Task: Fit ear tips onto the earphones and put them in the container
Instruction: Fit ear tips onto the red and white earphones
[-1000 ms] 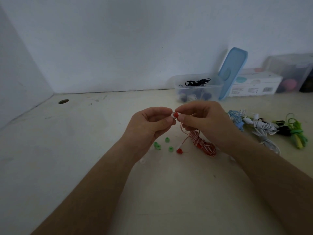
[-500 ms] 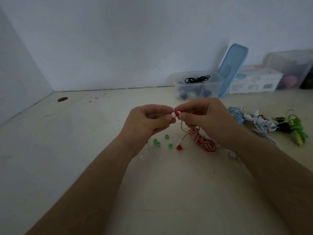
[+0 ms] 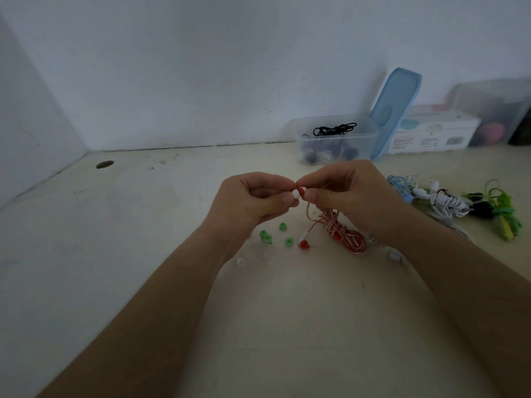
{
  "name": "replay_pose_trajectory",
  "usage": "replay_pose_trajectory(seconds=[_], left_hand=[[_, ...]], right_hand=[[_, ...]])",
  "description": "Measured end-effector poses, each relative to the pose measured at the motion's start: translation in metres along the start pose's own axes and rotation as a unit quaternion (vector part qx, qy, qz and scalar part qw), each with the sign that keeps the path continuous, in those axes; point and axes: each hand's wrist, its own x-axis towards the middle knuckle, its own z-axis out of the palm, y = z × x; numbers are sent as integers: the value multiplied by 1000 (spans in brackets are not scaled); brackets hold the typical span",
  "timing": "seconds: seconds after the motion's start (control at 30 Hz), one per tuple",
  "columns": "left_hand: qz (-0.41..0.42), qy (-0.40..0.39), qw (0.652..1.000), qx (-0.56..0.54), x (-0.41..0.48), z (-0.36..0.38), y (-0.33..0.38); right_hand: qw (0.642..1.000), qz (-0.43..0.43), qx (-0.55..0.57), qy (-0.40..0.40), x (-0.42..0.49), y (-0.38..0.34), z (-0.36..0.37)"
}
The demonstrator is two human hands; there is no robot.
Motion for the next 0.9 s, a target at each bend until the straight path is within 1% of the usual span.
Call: replay_pose_trajectory(seconds=[0.2,0.47,0.63,0.9], left_hand=[[8,4,1000,-1,0,1,0],[10,9,1000,-5,1,2,-2],[9,2,1000,-22,2,2,-3],[9,10,1000,-8,2,1,-5]], right_hand=[[1000,-17,-2,10,-1,0,2],[999,-18,8,28,-2,-1,5],[1000,-5,5,21,-1,0,2],[1000,-13,-1,20,-2,-2,5]])
